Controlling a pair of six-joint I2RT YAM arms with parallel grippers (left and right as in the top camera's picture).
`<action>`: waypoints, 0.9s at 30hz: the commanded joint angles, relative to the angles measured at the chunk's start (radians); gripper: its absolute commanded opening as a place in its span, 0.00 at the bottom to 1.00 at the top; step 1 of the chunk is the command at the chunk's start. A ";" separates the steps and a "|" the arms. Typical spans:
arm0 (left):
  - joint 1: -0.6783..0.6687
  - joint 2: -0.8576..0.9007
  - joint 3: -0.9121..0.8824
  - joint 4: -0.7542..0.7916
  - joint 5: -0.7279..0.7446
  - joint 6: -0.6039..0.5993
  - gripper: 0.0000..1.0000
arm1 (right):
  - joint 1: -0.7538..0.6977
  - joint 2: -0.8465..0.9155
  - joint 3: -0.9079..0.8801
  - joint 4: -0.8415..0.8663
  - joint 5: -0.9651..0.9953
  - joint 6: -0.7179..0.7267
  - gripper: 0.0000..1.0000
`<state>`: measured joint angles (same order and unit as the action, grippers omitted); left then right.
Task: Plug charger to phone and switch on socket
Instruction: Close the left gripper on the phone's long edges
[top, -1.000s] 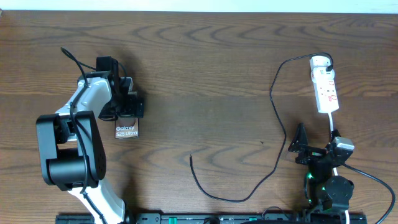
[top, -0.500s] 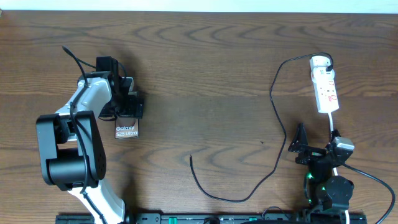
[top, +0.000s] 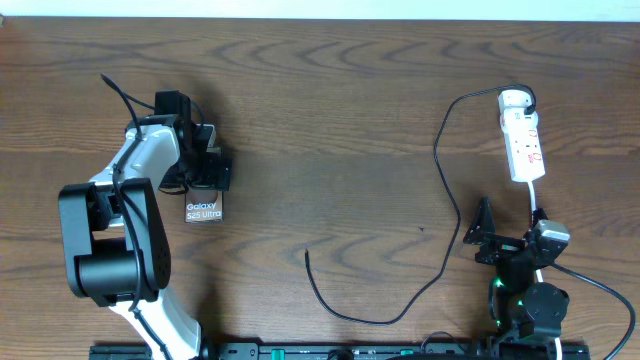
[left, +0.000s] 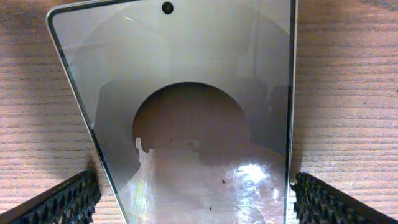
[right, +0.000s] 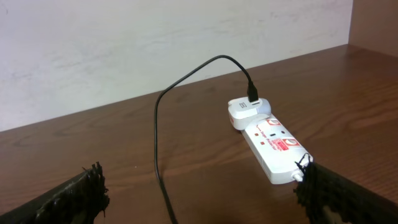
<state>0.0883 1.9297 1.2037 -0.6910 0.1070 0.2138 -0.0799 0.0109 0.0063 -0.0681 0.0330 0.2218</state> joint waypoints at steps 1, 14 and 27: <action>0.003 0.029 -0.043 -0.010 0.008 -0.012 0.98 | -0.002 -0.005 -0.001 -0.004 0.002 -0.010 0.99; 0.004 0.029 -0.071 0.000 0.008 -0.035 0.98 | -0.002 -0.005 -0.001 -0.004 0.002 -0.010 0.99; 0.004 0.029 -0.070 0.002 0.009 -0.035 0.98 | -0.002 -0.005 -0.001 -0.004 0.002 -0.010 0.99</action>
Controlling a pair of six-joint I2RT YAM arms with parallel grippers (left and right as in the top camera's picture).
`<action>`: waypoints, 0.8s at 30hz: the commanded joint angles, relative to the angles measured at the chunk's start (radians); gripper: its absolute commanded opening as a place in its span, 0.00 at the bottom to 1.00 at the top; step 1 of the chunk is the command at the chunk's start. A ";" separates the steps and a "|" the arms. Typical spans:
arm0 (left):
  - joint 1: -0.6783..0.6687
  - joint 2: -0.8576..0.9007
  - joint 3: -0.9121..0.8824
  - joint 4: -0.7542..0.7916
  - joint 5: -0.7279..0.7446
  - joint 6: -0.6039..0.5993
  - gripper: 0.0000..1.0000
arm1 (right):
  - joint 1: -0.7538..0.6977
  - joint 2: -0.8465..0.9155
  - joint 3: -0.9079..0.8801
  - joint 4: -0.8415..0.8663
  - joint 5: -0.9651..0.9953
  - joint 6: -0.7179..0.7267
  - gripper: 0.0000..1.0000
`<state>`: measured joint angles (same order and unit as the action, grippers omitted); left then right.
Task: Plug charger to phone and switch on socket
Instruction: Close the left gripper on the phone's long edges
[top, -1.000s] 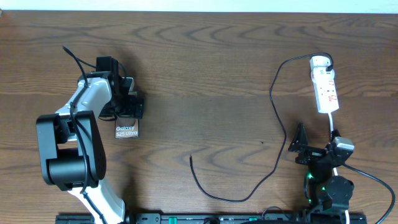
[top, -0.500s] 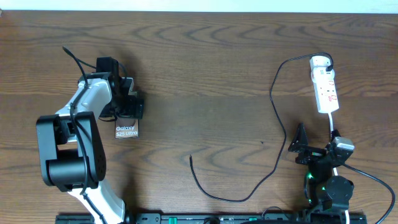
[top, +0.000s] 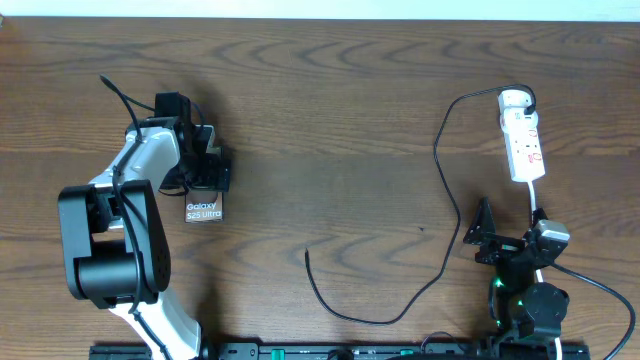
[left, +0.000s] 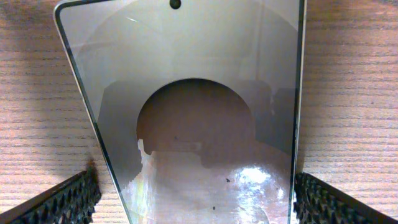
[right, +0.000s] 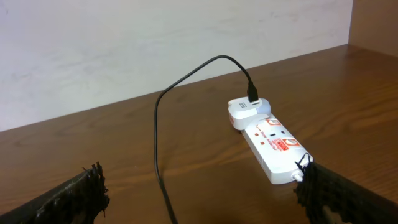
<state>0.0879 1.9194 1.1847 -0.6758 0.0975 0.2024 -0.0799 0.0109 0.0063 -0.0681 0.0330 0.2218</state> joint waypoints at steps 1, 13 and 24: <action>0.004 0.039 -0.051 -0.014 0.018 -0.024 0.98 | -0.002 -0.005 -0.001 -0.004 0.002 -0.010 0.99; 0.004 0.039 -0.051 -0.007 0.018 -0.024 0.90 | -0.002 -0.005 -0.001 -0.004 0.002 -0.010 0.99; 0.004 0.039 -0.051 -0.006 0.025 -0.024 0.74 | -0.002 -0.005 -0.001 -0.004 0.002 -0.010 0.99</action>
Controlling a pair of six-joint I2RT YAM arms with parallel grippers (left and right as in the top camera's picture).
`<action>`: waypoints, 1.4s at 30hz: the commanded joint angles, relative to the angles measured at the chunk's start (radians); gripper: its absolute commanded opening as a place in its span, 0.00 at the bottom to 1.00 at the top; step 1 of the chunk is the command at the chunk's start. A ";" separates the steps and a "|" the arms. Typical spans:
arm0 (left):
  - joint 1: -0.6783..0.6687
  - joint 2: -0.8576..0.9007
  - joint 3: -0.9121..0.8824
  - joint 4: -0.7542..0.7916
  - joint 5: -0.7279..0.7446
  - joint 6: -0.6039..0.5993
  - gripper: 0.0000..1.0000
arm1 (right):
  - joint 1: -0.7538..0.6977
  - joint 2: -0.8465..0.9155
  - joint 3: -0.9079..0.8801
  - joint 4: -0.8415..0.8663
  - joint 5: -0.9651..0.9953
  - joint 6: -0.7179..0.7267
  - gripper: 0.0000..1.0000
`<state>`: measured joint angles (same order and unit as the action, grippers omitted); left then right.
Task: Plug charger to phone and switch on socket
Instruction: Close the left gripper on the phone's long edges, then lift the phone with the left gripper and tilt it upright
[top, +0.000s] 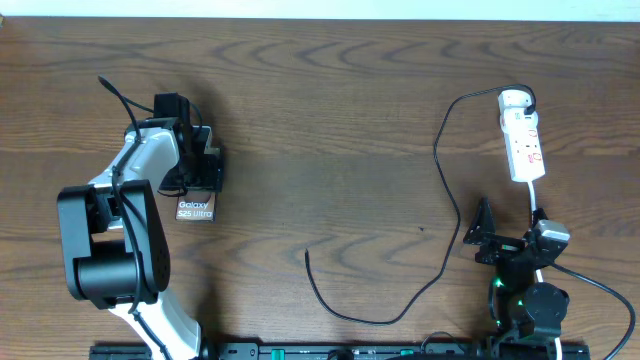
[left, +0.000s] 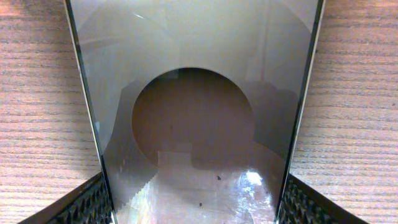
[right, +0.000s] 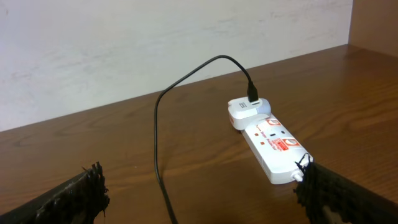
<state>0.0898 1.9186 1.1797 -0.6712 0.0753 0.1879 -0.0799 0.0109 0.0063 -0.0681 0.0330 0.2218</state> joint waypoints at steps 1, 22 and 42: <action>0.002 0.040 -0.046 -0.010 0.047 -0.009 0.73 | -0.002 -0.005 -0.001 -0.004 0.002 -0.010 0.99; 0.002 0.040 -0.046 -0.007 0.047 -0.009 0.07 | -0.002 -0.005 -0.001 -0.004 0.002 -0.010 0.99; 0.002 -0.172 0.055 -0.082 0.187 -0.010 0.07 | -0.002 -0.005 -0.001 -0.004 0.002 -0.010 0.99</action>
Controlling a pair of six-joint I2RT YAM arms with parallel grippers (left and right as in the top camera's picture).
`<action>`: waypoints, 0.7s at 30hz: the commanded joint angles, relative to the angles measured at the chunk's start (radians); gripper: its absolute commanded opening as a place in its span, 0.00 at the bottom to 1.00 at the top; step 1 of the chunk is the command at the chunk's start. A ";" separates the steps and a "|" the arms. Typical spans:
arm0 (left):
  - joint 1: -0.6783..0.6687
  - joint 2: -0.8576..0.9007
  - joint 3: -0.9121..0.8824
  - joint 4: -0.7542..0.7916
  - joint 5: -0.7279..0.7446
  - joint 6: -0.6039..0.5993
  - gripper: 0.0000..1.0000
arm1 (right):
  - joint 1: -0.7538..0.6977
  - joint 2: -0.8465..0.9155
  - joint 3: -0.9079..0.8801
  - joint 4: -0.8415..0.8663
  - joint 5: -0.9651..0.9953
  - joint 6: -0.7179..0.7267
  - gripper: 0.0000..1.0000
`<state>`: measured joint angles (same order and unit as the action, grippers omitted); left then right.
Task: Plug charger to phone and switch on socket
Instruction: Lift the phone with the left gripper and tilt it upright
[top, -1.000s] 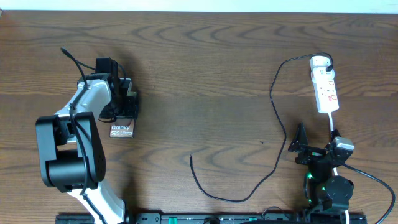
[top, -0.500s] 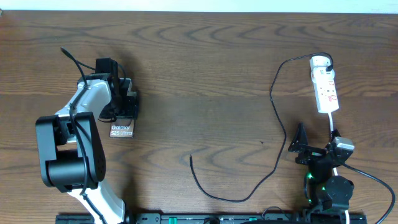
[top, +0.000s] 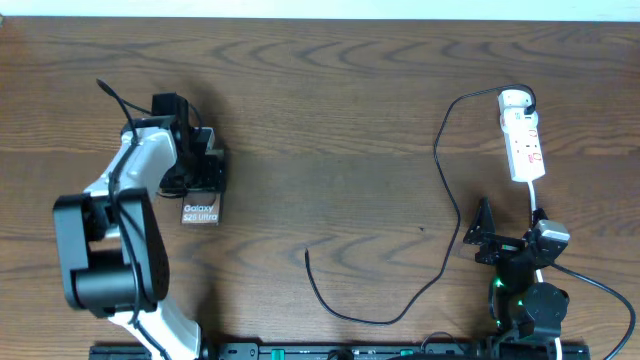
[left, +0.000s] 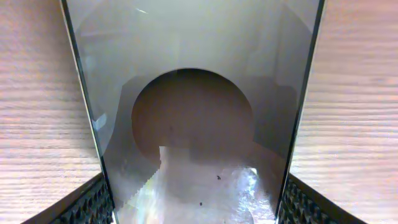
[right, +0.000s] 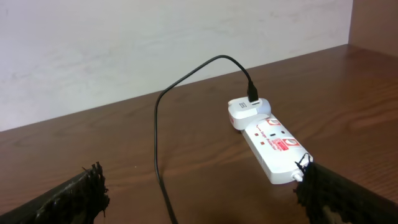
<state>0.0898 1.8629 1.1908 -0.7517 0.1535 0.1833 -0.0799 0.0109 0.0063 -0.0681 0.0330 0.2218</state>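
Note:
The phone (left: 193, 93) fills the left wrist view, screen up, dark and reflective. In the overhead view the phone (top: 200, 212) shows a "Galaxy S25 Ultra" label at the left of the table. My left gripper (top: 199, 183) is shut on it, and its fingers (left: 81, 202) press against both long edges. The black charger cable (top: 440, 170) runs from the white adapter (right: 245, 112) in the power strip (right: 273, 146) to its loose end (top: 307, 256) at mid-table. My right gripper (right: 199, 193) stands open and empty, short of the strip.
The wooden table (top: 330, 120) carries everything. A pale wall (right: 155, 43) rises behind its far edge. The power strip's own lead (top: 537, 205) runs toward the right arm's base (top: 530, 300). The left arm's base (top: 100, 250) stands at the front left.
The phone and my left gripper sit slightly to the right and nearer the front in the overhead view. The wood around the phone looks paler in the left wrist view. The right arm has not moved.
My left gripper was open astride the phone, its fingers clear of the edges, at the two oldest moments. By 1.4 s ago the fingers had come against both edges. Now the held phone has shifted a little. The right gripper, cable and strip stayed as they were.

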 joint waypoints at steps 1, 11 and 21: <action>0.002 -0.140 0.044 -0.002 0.133 -0.005 0.07 | -0.002 -0.005 -0.001 -0.004 0.002 -0.010 0.99; 0.005 -0.340 0.044 0.000 0.452 -0.396 0.07 | -0.002 -0.005 -0.001 -0.004 0.002 -0.010 0.99; 0.005 -0.361 0.044 0.035 1.004 -1.083 0.07 | -0.002 -0.005 -0.001 -0.004 0.002 -0.010 0.99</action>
<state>0.0898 1.5185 1.1992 -0.7223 0.8581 -0.5423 -0.0799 0.0109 0.0063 -0.0681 0.0330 0.2214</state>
